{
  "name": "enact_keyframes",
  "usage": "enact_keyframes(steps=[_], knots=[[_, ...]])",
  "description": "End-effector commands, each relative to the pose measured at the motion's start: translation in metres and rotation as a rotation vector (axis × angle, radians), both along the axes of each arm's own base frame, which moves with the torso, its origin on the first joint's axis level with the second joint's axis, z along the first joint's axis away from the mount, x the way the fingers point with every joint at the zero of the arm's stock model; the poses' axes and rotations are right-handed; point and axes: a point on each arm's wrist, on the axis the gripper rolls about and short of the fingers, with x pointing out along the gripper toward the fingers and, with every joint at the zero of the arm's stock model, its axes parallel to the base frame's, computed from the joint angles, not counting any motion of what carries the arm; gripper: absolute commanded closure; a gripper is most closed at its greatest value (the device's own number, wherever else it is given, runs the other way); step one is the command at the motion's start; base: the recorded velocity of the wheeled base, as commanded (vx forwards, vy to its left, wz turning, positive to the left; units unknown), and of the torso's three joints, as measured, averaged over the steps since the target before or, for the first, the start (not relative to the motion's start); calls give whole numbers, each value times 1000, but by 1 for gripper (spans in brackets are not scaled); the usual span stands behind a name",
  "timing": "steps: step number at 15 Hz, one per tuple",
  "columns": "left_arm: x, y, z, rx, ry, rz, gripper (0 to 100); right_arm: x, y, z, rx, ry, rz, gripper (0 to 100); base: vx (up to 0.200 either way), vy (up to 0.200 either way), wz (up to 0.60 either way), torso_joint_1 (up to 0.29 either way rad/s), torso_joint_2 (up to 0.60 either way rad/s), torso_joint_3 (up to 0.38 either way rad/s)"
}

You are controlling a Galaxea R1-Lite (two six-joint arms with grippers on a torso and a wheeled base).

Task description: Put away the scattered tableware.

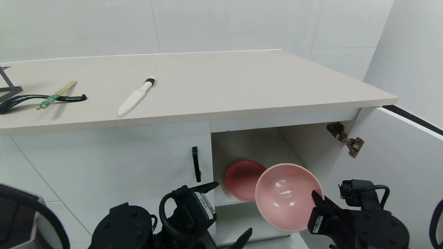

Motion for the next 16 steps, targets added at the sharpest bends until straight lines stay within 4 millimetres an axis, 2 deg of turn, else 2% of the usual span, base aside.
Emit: enact_keyframes(steps=[1, 2, 3, 4, 8, 9, 13, 16], knots=[[-8, 12, 4, 1, 7, 3, 0, 2, 8, -2, 28, -4, 9, 100, 0, 0, 0, 0, 0, 0], [-8, 12, 4, 1, 7, 3, 0, 2, 8, -2, 28, -4, 9, 100, 0, 0, 0, 0, 0, 0], [-18, 25, 0, 35, 30, 0, 0, 6, 13, -7, 46, 1, 3, 100, 0, 0, 0, 0, 0, 0], [-21, 29, 1, 35, 30, 0, 0, 7, 14, -9, 43, 6, 5, 100, 0, 0, 0, 0, 0, 0], [-29, 44, 18, -27, -10, 9, 0, 18, 20, -10, 98, 41, 120, 100, 0, 0, 0, 0, 0, 0], [-32, 51, 23, -51, -14, 18, 0, 29, 19, -8, 130, 43, 158, 100, 0, 0, 0, 0, 0, 0], [-35, 57, 33, -156, 36, 32, 0, 53, 8, -9, 128, 51, 201, 100, 0, 0, 0, 0, 0, 0], [-36, 59, 36, -175, 27, 33, 0, 64, 1, -23, 77, 89, 193, 100, 0, 0, 0, 0, 0, 0]])
